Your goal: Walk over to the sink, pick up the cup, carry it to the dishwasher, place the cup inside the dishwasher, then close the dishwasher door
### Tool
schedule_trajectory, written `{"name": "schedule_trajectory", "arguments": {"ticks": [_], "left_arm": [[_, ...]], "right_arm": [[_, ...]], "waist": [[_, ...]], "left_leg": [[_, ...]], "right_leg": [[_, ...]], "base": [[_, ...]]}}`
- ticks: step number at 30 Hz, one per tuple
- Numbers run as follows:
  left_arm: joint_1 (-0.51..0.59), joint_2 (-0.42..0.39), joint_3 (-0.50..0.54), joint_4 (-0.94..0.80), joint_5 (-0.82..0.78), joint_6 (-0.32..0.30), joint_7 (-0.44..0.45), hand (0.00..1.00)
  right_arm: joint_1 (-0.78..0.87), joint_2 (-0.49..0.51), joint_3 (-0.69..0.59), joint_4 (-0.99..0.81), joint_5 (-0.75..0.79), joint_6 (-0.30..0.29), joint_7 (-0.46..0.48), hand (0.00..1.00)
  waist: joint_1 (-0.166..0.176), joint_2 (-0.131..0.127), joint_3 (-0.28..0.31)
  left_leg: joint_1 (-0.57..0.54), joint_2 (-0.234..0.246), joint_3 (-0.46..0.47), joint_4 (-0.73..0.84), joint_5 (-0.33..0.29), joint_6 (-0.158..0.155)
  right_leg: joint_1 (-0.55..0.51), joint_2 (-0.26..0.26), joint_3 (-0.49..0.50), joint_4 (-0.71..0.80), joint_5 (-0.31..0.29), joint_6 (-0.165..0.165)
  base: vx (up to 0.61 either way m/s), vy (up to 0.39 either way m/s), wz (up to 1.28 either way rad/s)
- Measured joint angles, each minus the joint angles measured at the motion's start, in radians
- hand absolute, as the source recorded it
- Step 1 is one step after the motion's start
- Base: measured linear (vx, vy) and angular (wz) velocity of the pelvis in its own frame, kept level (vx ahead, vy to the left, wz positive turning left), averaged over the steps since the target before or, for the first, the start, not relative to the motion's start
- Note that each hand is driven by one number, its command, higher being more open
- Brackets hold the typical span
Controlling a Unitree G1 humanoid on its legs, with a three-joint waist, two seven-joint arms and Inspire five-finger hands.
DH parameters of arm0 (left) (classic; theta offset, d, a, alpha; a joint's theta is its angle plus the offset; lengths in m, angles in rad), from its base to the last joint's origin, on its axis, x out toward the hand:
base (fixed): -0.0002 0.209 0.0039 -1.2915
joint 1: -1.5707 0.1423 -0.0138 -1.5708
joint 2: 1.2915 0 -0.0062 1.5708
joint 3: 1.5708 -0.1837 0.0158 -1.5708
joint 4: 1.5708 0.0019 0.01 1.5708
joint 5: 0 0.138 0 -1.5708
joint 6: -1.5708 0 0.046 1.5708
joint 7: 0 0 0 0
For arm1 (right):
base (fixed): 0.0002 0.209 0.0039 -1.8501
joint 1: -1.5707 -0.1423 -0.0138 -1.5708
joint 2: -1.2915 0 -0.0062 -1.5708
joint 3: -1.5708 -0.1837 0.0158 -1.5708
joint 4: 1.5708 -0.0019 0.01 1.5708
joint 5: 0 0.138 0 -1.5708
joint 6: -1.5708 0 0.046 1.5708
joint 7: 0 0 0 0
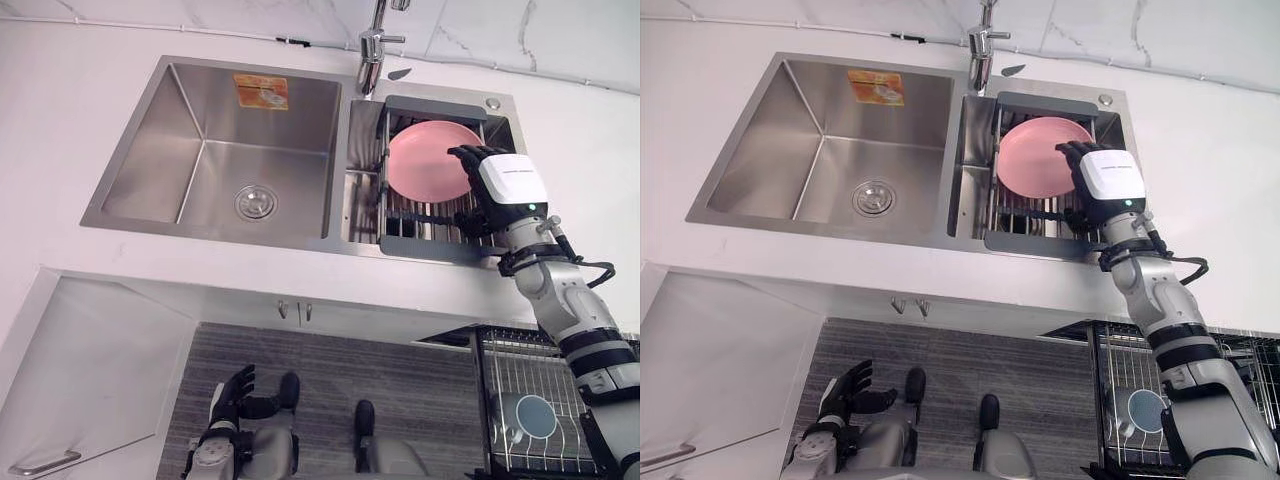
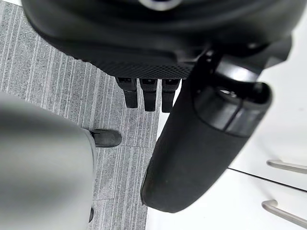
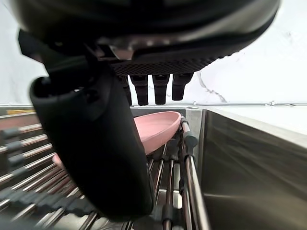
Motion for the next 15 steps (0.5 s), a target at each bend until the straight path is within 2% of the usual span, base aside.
{"name": "schedule_trajectory", "arguments": {"ticks": [9, 15], "left_arm": [[0.0, -0.006, 0.001, -0.008, -0.001, -0.011, 0.001, 0.9], [0.0, -0.007, 0.001, -0.04, -0.004, -0.019, 0.002, 0.9]], "right_arm": [[-0.104, 0.006, 0.013, 0.073, -0.003, 0.026, -0.008, 0.9], [-0.177, 0.011, 0.013, 0.125, 0.004, 0.039, -0.011, 0.9]], "waist": [[0.004, 0.001, 0.01], [0.006, 0.005, 0.053]], "left_leg": [[-0.013, -0.002, -0.01, 0.0, 0.002, 0.003], [-0.018, -0.005, -0.017, 0.0, 0.004, 0.005]], "right_leg": [[-0.009, -0.001, -0.009, 0.0, -0.001, 0.001], [-0.01, -0.002, -0.015, 0.0, -0.001, 0.001]], "base": [[0.0, -0.002, 0.02], [0.0, -0.002, 0.02]]}}
